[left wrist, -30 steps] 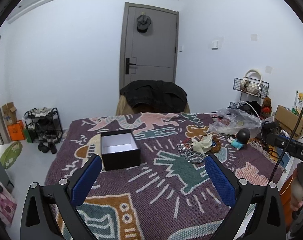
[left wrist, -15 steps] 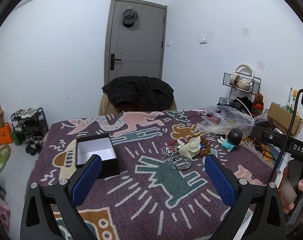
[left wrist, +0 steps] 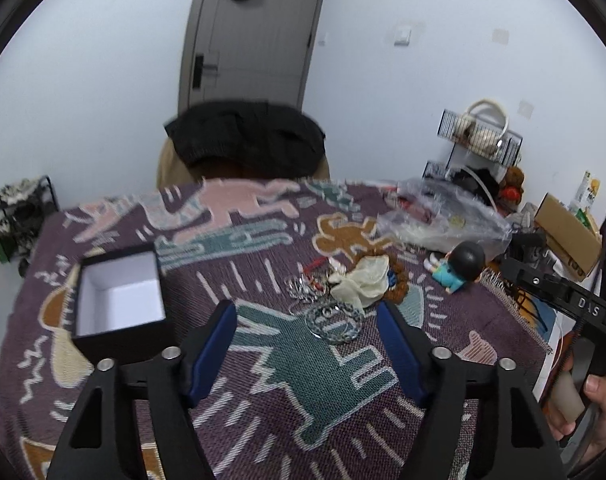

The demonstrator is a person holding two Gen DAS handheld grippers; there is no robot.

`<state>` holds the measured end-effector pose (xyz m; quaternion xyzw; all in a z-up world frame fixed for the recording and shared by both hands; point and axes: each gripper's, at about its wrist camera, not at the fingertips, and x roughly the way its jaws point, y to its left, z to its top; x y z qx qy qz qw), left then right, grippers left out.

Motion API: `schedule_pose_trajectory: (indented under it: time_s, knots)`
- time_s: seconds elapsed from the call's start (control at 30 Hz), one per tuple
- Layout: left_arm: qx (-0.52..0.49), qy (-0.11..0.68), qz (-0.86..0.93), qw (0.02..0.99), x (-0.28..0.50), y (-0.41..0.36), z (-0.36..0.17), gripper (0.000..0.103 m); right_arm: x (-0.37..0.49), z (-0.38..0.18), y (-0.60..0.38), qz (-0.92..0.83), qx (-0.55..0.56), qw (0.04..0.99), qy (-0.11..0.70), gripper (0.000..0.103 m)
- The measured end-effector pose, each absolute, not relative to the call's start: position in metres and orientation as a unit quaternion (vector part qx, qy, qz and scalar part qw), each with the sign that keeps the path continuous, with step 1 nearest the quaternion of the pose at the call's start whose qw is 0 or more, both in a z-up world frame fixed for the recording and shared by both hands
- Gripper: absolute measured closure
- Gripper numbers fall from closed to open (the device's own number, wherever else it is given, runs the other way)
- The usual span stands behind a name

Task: Organize jewelry
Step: 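Reach the left gripper into the jewelry pile and grasp the dark beaded bracelet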

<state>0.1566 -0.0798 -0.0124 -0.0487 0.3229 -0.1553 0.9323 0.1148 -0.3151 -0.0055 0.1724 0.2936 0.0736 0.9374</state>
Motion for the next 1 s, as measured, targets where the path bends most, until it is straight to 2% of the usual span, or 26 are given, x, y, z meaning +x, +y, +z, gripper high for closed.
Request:
schedule_pose_trajectory:
  time_s: [0.2, 0.33, 0.73, 0.83, 0.87, 0.97, 1.0]
  knots:
    - [-0.054, 0.38, -0.171, 0.907, 0.195, -0.095, -0.039, 0.057, 0.125, -0.025, -0.334, 0.068, 0.197, 0.927, 0.311, 0.049]
    - [-0.05, 0.417, -0.17, 0.891, 0.217, -0.105, -0.055, 0.064, 0.13, -0.034, -0.343, 0.064, 0.206, 0.923, 0.319, 0.058]
    - [-0.037, 0.504, -0.148, 0.85, 0.264, -0.128, -0.104, 0.066, 0.147, -0.06, -0.36, 0.055, 0.244, 0.905, 0.344, 0.059]
    - [-0.026, 0.504, -0.144, 0.851, 0.266, -0.132, -0.106, 0.074, 0.153, -0.062, -0.355, 0.068, 0.249, 0.901, 0.348, 0.059]
    - [-0.02, 0.505, -0.144, 0.851, 0.266, -0.134, -0.106, 0.085, 0.156, -0.061, -0.352, 0.075, 0.252, 0.899, 0.35, 0.059]
    - [-0.019, 0.5, -0.146, 0.853, 0.268, -0.133, -0.102, 0.094, 0.164, -0.058, -0.339, 0.091, 0.25, 0.897, 0.352, 0.059]
    - [-0.018, 0.498, -0.147, 0.855, 0.268, -0.133, -0.101, 0.094, 0.166, -0.057, -0.336, 0.097, 0.248, 0.897, 0.353, 0.059]
